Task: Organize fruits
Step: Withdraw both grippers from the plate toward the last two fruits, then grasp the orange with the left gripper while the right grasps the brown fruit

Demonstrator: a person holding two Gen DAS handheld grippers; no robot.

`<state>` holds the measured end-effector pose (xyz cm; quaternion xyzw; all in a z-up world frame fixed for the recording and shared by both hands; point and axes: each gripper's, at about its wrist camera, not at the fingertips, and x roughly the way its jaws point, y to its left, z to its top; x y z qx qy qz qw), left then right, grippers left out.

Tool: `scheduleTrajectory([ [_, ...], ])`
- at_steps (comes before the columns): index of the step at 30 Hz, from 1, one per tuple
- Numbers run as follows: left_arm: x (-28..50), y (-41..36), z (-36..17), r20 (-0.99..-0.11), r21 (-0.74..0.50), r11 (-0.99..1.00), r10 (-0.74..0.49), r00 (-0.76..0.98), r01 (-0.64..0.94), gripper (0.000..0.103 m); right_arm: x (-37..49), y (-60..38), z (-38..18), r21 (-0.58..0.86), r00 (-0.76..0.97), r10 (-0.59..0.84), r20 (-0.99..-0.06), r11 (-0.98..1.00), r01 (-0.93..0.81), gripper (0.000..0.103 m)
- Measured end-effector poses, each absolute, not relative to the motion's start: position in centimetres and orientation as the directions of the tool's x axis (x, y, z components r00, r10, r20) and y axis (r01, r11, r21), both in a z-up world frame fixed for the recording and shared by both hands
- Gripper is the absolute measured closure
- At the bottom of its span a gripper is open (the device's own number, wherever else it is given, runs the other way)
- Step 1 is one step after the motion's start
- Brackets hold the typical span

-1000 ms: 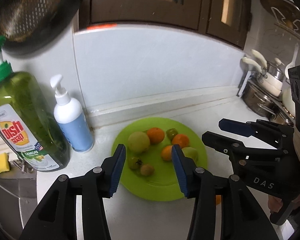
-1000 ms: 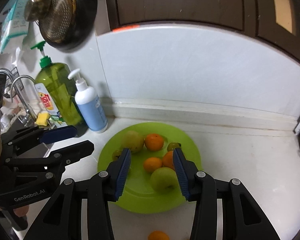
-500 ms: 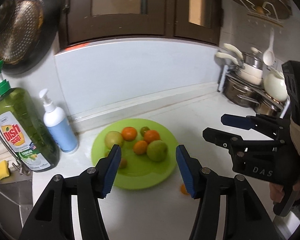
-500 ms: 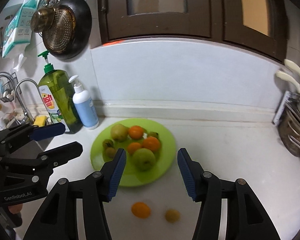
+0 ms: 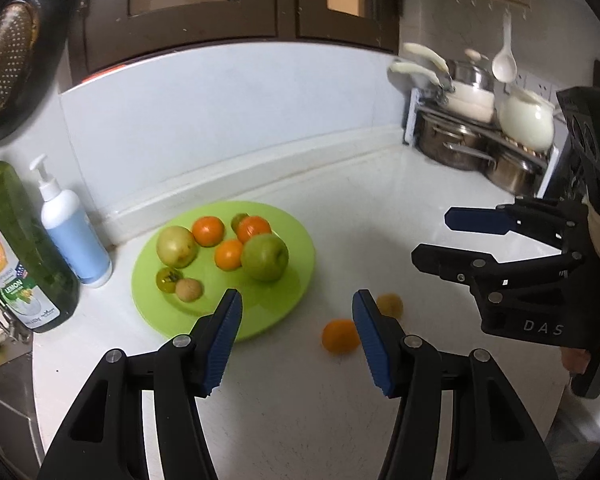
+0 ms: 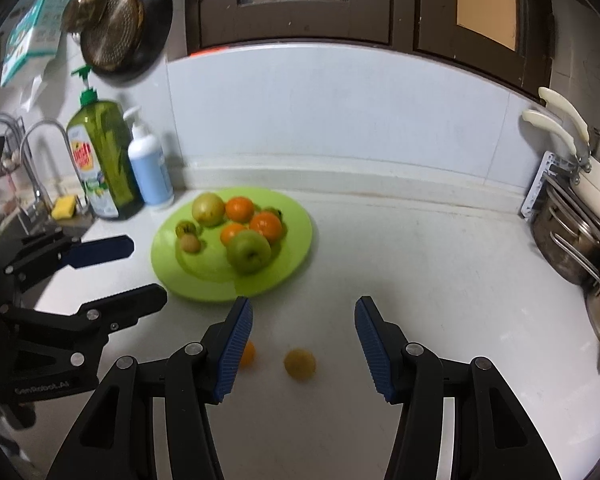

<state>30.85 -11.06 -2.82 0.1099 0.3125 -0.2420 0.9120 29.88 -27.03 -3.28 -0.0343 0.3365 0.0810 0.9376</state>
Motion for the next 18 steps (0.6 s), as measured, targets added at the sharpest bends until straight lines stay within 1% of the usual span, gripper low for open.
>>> scheduleTrajectory([
  [4,30.5,-11.7,-4.1,-0.637,0.076,0.840,-0.374,0.675,0.537,0.047,29.8,-26.9,-4.7,-0.022,0.746,0.132,-0.653,0.981,-0.193,0.049],
  [10,30.7,-12.8,-6.1,-0.670,0.105,0.810,-0.371,0.643,0.576,0.047,30.6,-27.2,-7.3,0.016,0.695,0.158,-0.701,0.978,-0.206,0.049],
  [18,31.9,-14.2,-8.4,-0.711,0.067,0.779,-0.401,0.578,0.623,0.047,31.8,-27.7,-9.8,0.048,0.642,0.169,-0.748,0.978,-0.201,0.051],
])
